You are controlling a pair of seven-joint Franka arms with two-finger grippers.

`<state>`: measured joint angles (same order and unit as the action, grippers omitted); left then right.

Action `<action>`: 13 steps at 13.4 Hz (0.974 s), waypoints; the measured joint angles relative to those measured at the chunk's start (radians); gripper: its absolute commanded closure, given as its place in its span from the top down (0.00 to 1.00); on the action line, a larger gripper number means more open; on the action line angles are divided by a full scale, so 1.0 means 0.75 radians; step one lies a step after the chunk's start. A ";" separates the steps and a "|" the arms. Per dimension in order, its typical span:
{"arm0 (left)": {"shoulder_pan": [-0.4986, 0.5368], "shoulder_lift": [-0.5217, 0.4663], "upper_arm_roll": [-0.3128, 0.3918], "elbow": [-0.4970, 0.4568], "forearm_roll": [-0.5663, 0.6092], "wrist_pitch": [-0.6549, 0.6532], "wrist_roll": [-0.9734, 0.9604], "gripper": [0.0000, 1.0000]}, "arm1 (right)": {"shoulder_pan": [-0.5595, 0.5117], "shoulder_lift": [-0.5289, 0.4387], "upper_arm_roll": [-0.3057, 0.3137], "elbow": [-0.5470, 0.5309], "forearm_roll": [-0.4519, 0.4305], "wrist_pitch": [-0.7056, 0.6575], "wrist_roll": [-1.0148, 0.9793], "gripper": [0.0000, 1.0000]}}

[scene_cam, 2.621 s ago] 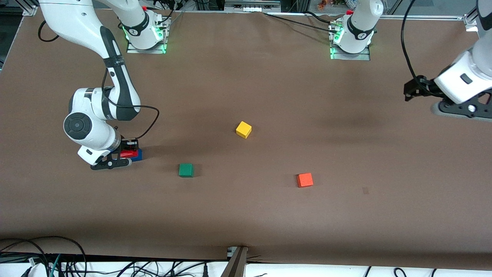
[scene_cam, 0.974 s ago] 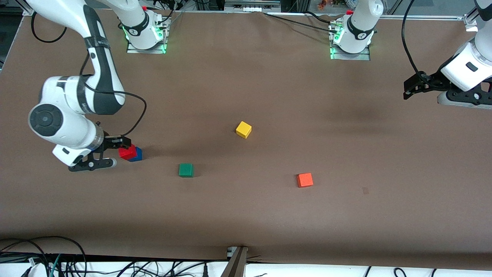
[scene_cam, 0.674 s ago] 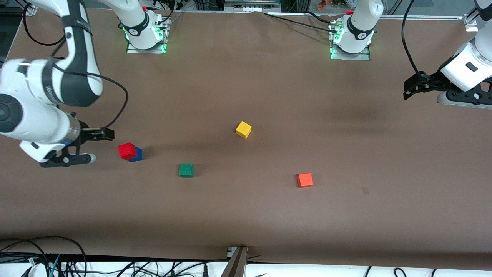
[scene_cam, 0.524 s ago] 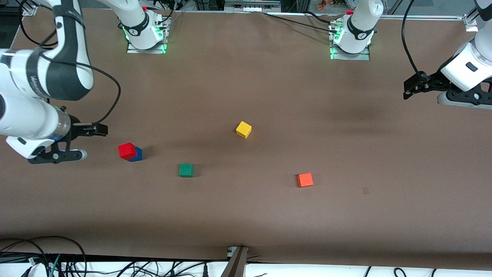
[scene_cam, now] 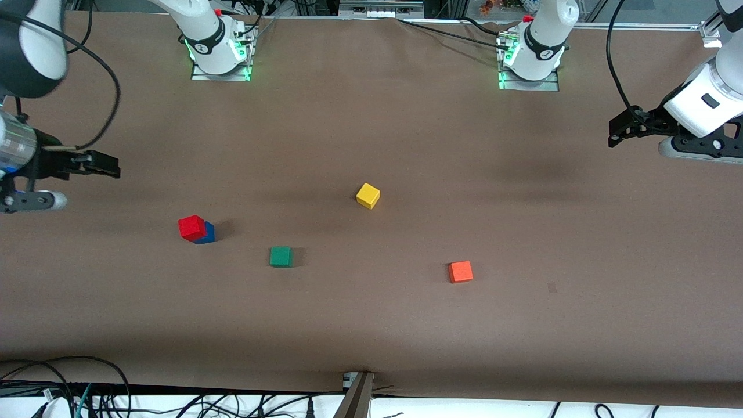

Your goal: Pass red block to right arm, stack on blue

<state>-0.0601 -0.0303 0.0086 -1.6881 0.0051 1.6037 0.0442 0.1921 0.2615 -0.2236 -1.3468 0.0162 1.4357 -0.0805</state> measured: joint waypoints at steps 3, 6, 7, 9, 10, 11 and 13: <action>0.000 -0.001 0.000 0.004 0.000 -0.019 0.000 1.00 | -0.156 -0.106 0.172 -0.085 -0.035 -0.014 0.065 1.00; 0.000 -0.001 0.000 0.009 0.000 -0.025 0.000 1.00 | -0.192 -0.247 0.262 -0.221 -0.039 -0.016 0.090 1.00; -0.001 -0.001 0.000 0.010 0.000 -0.025 0.000 1.00 | -0.193 -0.276 0.272 -0.241 -0.044 -0.015 0.094 1.00; -0.002 -0.001 -0.002 0.012 0.000 -0.025 0.000 1.00 | -0.197 -0.329 0.281 -0.245 -0.048 -0.019 0.095 1.00; -0.002 -0.001 -0.003 0.012 0.000 -0.026 0.000 1.00 | -0.198 -0.351 0.282 -0.246 -0.048 -0.021 0.095 1.00; -0.003 -0.001 -0.003 0.012 0.000 -0.026 0.000 1.00 | -0.198 -0.364 0.282 -0.249 -0.048 -0.022 0.095 1.00; -0.003 -0.001 -0.004 0.012 0.000 -0.026 0.000 1.00 | -0.204 -0.369 0.282 -0.254 -0.048 -0.023 0.095 1.00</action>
<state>-0.0622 -0.0308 0.0058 -1.6788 0.0051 1.5841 0.0442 0.0390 -0.0154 -0.0120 -1.5371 -0.0200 1.4188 -0.0092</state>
